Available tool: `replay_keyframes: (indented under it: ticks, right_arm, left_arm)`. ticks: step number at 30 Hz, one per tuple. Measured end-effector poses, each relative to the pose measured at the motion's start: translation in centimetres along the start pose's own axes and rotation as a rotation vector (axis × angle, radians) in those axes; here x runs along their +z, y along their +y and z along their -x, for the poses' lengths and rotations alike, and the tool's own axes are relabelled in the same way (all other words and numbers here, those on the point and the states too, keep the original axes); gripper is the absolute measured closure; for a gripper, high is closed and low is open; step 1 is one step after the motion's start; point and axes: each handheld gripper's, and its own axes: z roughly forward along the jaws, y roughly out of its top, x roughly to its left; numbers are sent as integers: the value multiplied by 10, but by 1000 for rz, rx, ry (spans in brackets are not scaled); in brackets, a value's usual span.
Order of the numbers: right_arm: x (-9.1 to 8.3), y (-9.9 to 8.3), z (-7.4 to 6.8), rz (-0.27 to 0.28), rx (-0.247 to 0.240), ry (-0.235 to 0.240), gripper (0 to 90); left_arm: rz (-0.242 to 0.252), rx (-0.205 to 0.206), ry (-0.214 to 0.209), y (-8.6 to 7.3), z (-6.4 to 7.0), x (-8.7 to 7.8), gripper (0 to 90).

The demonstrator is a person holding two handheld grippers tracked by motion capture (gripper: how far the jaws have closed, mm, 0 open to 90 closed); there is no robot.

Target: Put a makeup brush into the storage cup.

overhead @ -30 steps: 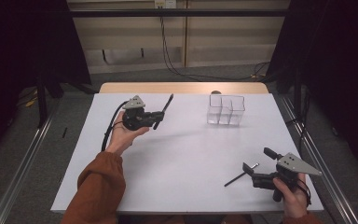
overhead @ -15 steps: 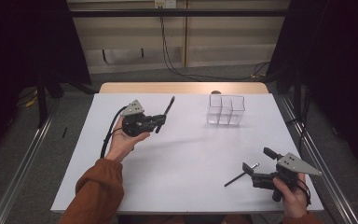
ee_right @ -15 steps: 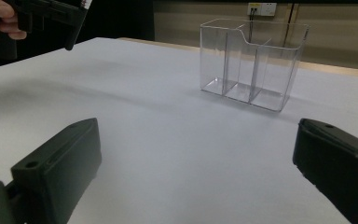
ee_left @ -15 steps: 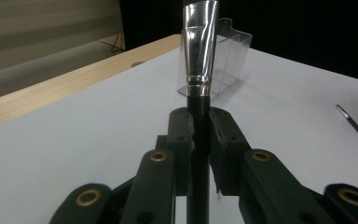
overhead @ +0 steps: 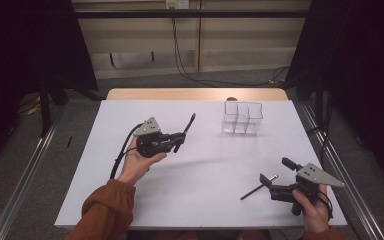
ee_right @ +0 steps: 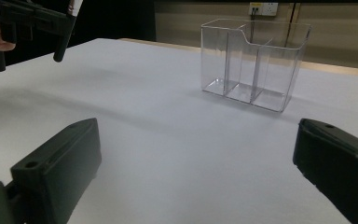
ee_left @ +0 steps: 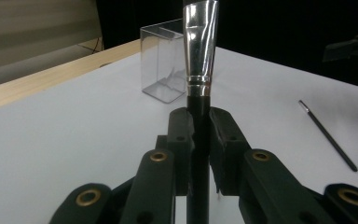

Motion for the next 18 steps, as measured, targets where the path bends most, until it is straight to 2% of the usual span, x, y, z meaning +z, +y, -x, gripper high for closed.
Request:
replay_keyframes:
  ticks: [8,11,13,18]
  right_arm:
    - [5,1,-2,1,-6,19,7]
    - [6,1,-3,-1,-3,25,7]
    - [7,2,-4,0,-2,36,7]
    - [9,3,-8,9,-6,51,7]
  left_arm:
    - [26,-16,-23,3,18,-4,796]
    - [27,-4,-23,5,24,-6,796]
    - [43,-20,-33,3,31,-9,796]
    - [54,-11,-30,-2,43,-17,796]
